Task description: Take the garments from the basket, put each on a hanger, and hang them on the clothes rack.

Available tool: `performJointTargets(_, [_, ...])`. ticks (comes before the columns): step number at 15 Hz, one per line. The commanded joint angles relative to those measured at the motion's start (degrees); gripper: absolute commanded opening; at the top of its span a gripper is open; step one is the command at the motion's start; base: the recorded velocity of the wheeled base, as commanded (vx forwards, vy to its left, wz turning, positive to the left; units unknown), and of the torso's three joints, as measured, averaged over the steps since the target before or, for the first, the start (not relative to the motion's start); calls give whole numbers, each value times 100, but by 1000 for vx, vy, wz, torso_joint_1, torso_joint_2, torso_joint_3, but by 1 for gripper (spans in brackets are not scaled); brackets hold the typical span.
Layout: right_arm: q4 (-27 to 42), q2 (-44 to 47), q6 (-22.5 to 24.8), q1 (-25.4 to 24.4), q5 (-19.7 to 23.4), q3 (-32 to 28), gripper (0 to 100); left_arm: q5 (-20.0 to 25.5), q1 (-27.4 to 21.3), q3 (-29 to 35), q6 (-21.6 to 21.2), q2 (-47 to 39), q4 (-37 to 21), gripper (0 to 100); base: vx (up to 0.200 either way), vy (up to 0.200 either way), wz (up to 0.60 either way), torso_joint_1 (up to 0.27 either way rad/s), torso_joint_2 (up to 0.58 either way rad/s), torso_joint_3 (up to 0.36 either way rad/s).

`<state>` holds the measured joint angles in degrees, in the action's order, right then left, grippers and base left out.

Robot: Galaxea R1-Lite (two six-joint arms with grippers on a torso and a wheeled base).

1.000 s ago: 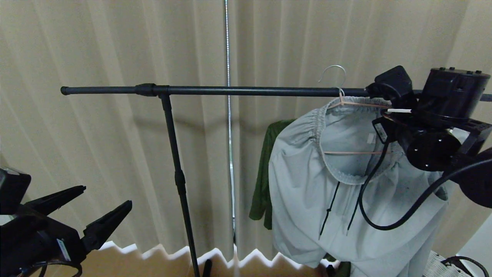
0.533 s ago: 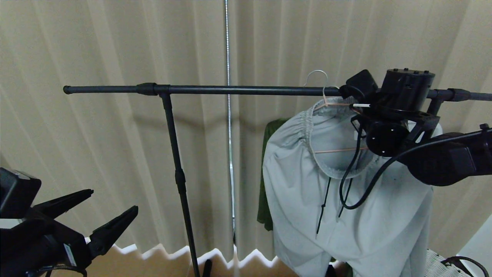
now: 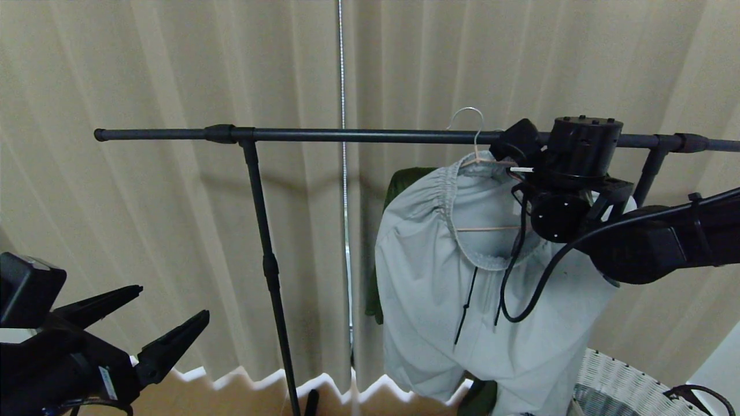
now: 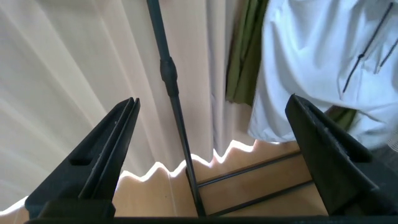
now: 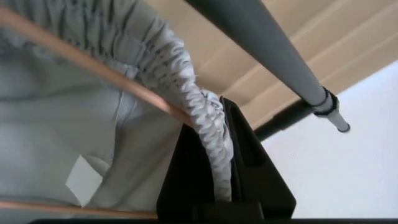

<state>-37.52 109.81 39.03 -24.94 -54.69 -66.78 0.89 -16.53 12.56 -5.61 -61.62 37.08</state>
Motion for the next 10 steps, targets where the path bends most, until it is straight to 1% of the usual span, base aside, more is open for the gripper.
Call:
performJointTargets(1, [-9, -30, 140, -213, 2, 25, 0, -1, 1, 1, -2, -8, 1, 100, 0, 0, 0, 0, 0, 0])
performJointTargets(5, [-1, -65, 614, -529, -33, 113, 0, -1, 1, 1, -2, 1, 1, 100, 0, 0, 0, 0, 0, 0])
performJointTargets(8, [-62, -39, 623, -617, -33, 157, 0, -1, -8, -8, -11, 19, 1, 100, 0, 0, 0, 0, 0, 0])
performJointTargets(10, [-71, -65, 605, -767, 19, 165, 0, -1, -26, -8, -19, 19, 1, 100, 0, 0, 0, 0, 0, 0])
